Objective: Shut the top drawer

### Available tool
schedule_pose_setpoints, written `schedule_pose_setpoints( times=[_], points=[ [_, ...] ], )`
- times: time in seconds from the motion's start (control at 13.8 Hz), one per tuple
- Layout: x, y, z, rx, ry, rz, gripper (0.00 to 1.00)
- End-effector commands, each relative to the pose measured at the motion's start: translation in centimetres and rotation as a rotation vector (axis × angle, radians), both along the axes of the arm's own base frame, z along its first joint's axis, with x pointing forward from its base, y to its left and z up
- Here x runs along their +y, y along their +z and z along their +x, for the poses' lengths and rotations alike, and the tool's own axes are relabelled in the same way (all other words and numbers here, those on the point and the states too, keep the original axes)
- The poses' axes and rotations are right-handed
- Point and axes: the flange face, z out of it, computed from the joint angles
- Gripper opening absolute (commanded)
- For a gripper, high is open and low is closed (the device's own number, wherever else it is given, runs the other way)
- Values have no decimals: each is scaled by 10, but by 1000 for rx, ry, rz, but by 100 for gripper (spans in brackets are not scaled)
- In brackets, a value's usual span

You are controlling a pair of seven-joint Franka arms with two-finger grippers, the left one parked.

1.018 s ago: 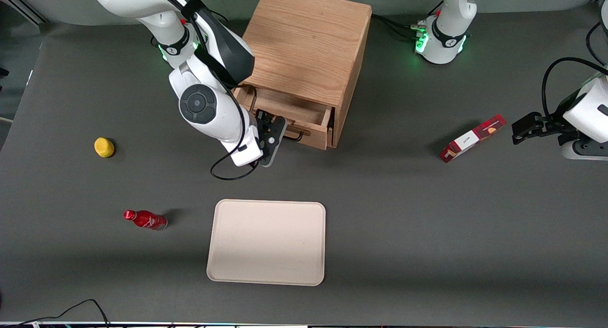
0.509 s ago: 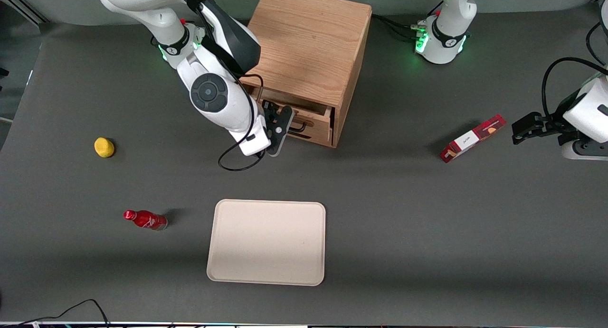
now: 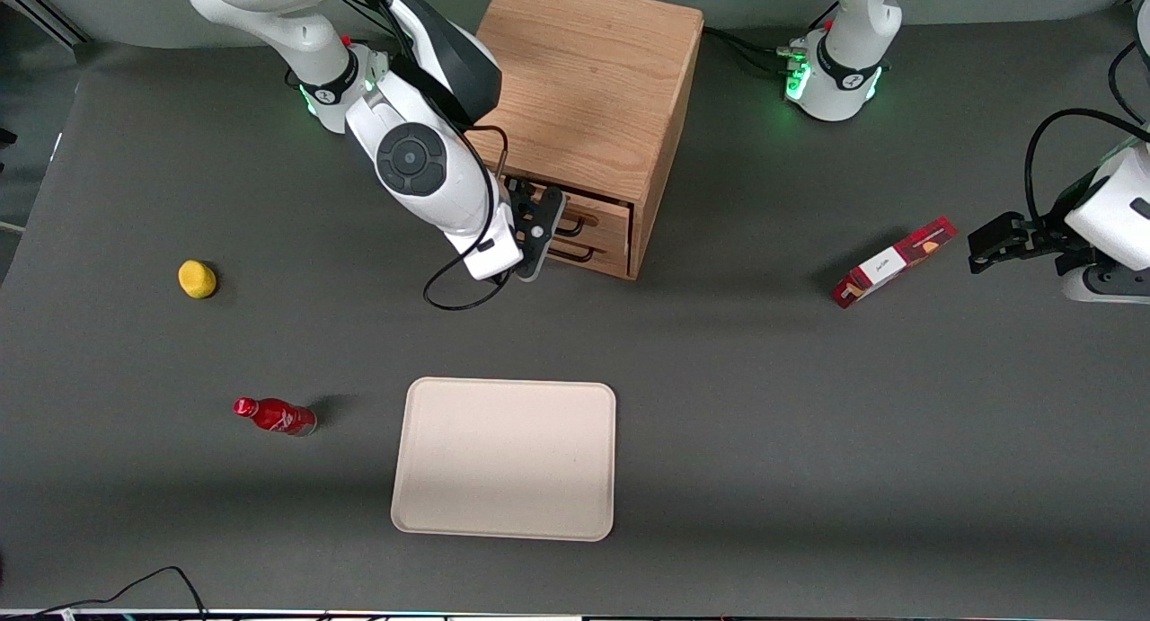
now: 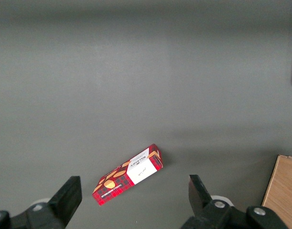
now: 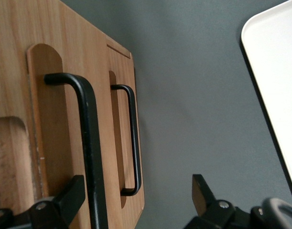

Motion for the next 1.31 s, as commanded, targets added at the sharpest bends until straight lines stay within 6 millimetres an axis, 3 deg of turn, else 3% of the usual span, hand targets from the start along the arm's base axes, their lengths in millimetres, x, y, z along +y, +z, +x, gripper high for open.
schedule_pose_setpoints(
  times=[0.0, 0.58, 0.87, 1.24],
  points=[
    [2, 2, -12, -5, -20, -6, 100],
    [10, 4, -21, 9, -32, -14, 100],
    [7, 30, -15, 10, -31, -18, 100],
    [-8, 67, 6, 7, -56, 14, 100]
  ],
)
